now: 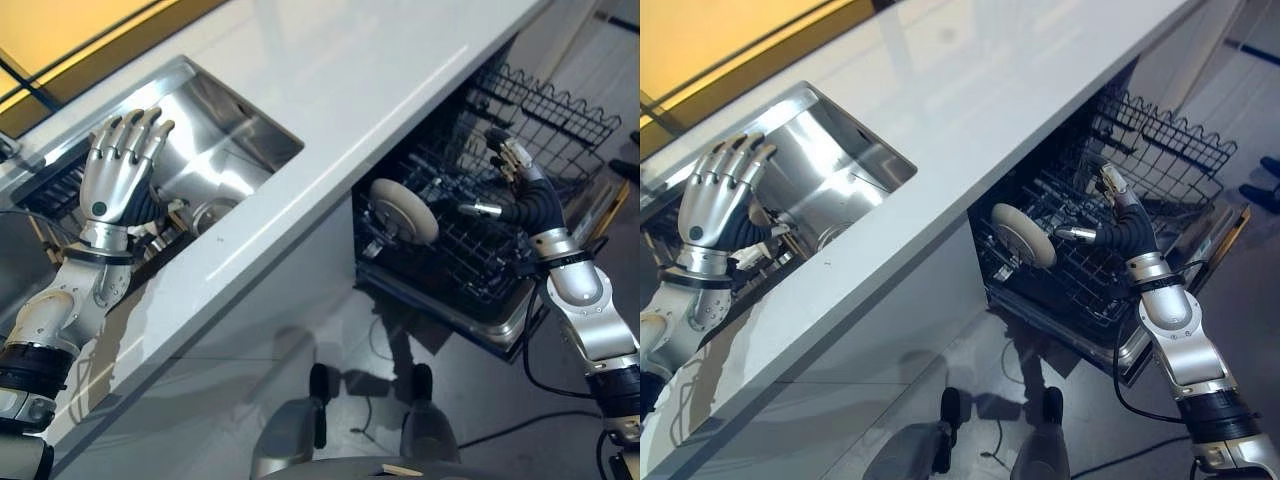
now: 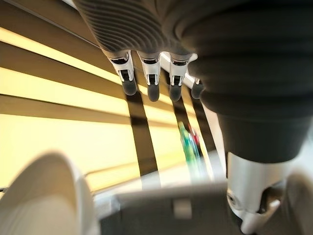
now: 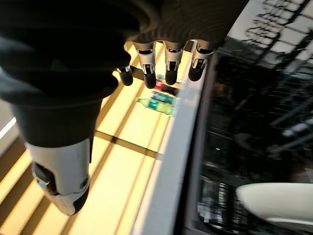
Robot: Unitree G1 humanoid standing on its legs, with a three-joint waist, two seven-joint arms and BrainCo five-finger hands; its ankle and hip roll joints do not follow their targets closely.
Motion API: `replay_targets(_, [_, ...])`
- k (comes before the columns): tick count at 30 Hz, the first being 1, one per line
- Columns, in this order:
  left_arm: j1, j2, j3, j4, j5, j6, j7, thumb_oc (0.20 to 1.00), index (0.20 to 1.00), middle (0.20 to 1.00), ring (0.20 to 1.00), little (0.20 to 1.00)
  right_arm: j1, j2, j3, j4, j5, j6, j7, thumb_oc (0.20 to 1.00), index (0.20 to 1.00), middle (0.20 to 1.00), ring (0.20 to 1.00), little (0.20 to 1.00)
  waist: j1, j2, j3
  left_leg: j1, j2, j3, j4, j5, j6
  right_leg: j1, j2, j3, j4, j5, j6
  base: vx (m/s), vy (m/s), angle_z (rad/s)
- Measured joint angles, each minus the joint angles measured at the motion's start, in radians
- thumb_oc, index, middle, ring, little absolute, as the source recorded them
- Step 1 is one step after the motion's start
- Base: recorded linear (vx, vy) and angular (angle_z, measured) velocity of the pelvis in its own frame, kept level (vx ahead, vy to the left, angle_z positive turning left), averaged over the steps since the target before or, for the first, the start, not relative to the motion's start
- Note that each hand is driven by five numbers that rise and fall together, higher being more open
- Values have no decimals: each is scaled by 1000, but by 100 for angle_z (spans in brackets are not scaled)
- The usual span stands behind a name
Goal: Pick up plates and place into dishwasher.
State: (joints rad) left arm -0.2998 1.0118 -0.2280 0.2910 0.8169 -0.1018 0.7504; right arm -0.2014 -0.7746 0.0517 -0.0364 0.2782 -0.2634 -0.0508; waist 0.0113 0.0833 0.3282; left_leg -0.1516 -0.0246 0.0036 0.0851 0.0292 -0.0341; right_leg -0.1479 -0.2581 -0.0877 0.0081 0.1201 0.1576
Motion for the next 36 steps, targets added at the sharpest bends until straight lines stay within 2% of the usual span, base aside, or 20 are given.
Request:
replay_targets(4, [-4, 0, -41, 69, 26, 93, 55, 1000, 1000, 1000, 1000, 1000, -24, -27, 5, 1, 9, 0, 10, 1000, 1000, 1000, 1000, 1000, 1, 23, 19, 1, -7, 14, -8, 3, 4, -2, -8, 3, -7, 7, 10, 6, 191, -3])
replay_targets(9, [15, 0, -38, 101, 22, 135, 103, 1000, 1000, 1000, 1000, 1000, -97, -32, 27, 6, 9, 0, 29, 1000, 1000, 1000, 1000, 1000, 4, 43, 29, 2, -14, 21, -24, 7, 9, -10, -12, 11, -12, 8, 14, -1, 115, -2])
replay_targets(15, [51, -1, 19, 71, 25, 99, 150, 1000, 1000, 1000, 1000, 1000, -105, -31, 36, 7, 9, 5, 49, 1000, 1000, 1000, 1000, 1000, 8, 46, 31, 23, -19, 17, -40, 11, 14, 13, -22, -3, -24, 9, 18, 46, 67, 3])
replay_targets(22, [127, 6, 176, -159, 130, 12, 181, 1000, 1000, 1000, 1000, 1000, -105, -31, 4, 6, 9, 17, 107, 1000, 1000, 1000, 1000, 1000, 13, 65, 30, 84, -35, 8, -79, 17, 22, 80, -37, -15, -63, 13, 30, 54, 56, 4])
replay_targets(25, [126, 32, 178, -234, 168, -8, 162, 1000, 1000, 1000, 1000, 1000, -105, -36, -7, 3, 10, 34, 126, 1000, 1000, 1000, 1000, 1000, 15, 85, 17, 87, -42, 6, -85, 18, 24, 84, -43, -17, -69, 14, 34, 20, 52, 3])
replay_targets(29, [128, 33, 178, -238, 174, -15, 114, 1000, 1000, 1000, 1000, 1000, -105, -55, -6, 3, 20, 57, 148, 1000, 1000, 1000, 1000, 1000, 9, 111, 8, 87, -42, 7, -87, 18, 24, 83, -43, -17, -71, 14, 35, 6, 20, 0])
replay_targets(36, [144, 33, 168, -213, 174, -15, 72, 1000, 1000, 1000, 1000, 1000, -105, -85, -7, 3, 31, 73, 150, 1000, 1000, 1000, 1000, 1000, 4, 132, 3, 89, -42, 18, -94, 21, 26, 75, -43, -7, -71, 15, 36, -2, 31, -4])
